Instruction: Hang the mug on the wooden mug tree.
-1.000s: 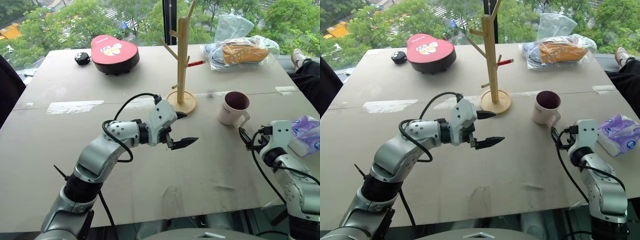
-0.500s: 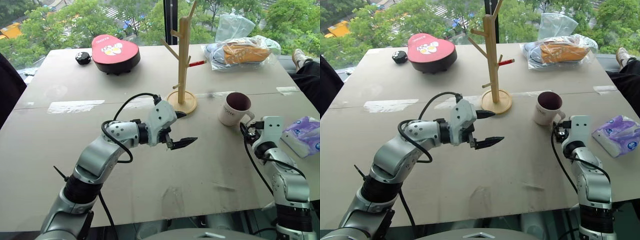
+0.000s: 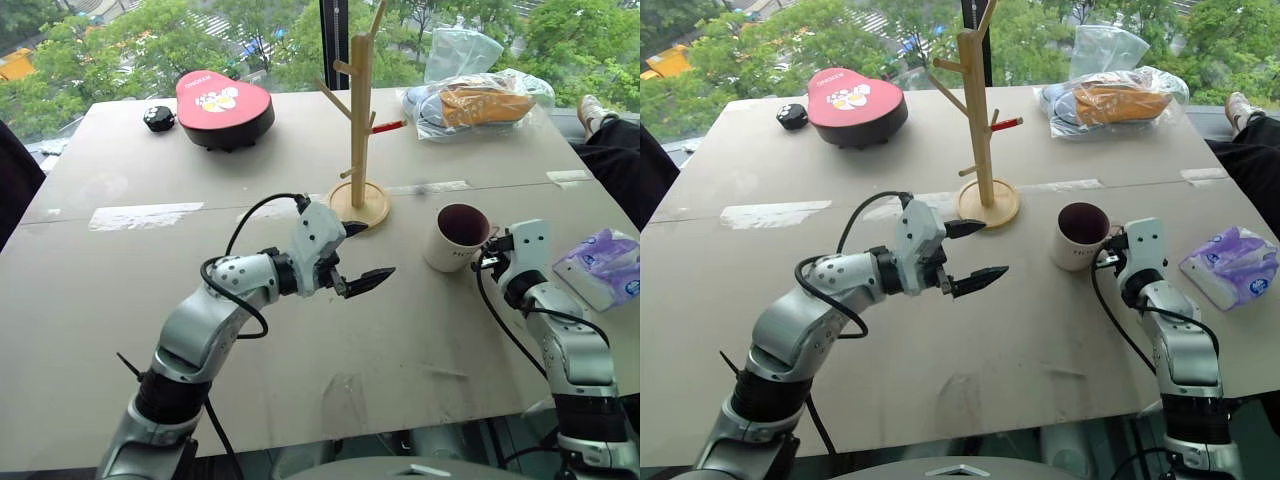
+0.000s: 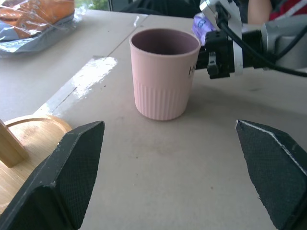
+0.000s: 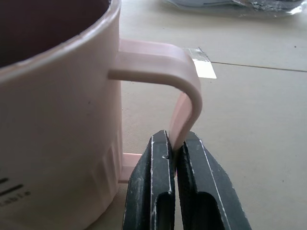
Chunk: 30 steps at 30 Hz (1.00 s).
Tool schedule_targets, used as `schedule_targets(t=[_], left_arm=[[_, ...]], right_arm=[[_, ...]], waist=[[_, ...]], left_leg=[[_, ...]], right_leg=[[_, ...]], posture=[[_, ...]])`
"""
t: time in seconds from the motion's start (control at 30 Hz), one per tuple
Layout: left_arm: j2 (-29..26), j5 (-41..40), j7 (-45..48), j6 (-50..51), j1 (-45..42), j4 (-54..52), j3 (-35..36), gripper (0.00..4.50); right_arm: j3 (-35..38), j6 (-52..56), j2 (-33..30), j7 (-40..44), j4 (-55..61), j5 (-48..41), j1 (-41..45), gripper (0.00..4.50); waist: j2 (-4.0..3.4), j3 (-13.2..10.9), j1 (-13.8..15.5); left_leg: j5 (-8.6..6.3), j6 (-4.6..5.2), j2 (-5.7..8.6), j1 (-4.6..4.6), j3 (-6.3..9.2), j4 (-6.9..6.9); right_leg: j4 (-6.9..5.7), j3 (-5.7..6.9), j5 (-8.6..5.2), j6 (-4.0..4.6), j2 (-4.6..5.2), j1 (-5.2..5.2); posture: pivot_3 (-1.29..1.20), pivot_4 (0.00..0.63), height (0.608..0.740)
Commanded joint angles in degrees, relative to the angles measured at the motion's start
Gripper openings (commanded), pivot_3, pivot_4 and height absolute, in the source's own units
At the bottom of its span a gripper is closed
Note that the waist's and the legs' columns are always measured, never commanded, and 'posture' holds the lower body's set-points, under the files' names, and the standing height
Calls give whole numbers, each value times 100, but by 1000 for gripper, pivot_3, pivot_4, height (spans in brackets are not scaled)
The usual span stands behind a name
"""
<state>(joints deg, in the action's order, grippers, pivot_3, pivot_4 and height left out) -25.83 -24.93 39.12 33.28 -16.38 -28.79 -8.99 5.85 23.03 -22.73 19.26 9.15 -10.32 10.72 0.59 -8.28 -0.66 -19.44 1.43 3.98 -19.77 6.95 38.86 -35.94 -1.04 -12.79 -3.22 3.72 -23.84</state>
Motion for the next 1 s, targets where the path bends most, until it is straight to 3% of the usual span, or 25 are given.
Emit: schedule_targets(t=[0.03,0.2,0.37,0.5,0.63,1.0], left_arm=[[597,144,-310,-1168,430,-105,164,4500],[1267,844,-835,-2710,820,148,211,4500],[1988,1126,-1506,-3408,1061,142,159,4500],[2226,1295,-1752,-3645,1179,119,1,4500],[2308,1277,-1868,-3745,1242,88,11,4500],[2268,1292,-2014,-3869,1188,160,30,4500]], right_arm=[[-194,-656,-844,1235,-255,25,1062,14],[-879,-1528,-1719,3194,-1462,163,2815,14],[-1549,-2785,-1607,4312,-3458,638,4796,14],[-1972,-3904,-1221,4649,-5279,1203,6210,14],[-2048,-4481,-939,4767,-6491,1466,6998,14],[-2078,-5086,-504,4602,-7719,2059,7767,14]], waist=[[-3,-1,-40],[3,2,-9],[16,5,51],[3,-4,-7],[3,-3,2],[2,-4,-20]], left_leg=[[0,0,0,3,-5,2],[0,0,-18,3,-6,7],[-2,3,-10,-11,-11,22],[-2,3,4,-16,-16,25],[-1,3,-4,-15,-2,19],[-1,2,1,-19,-5,14]], right_leg=[[-1,-6,1,-1,-1,0],[6,-4,12,6,-1,2],[16,-3,14,5,21,3],[13,-11,19,-3,30,-6],[13,-1,17,0,24,-9],[6,-12,18,-1,24,-23]], posture=[[0,150,740],[0,150,740],[0,150,740],[0,150,740],[0,150,740],[0,150,740]])
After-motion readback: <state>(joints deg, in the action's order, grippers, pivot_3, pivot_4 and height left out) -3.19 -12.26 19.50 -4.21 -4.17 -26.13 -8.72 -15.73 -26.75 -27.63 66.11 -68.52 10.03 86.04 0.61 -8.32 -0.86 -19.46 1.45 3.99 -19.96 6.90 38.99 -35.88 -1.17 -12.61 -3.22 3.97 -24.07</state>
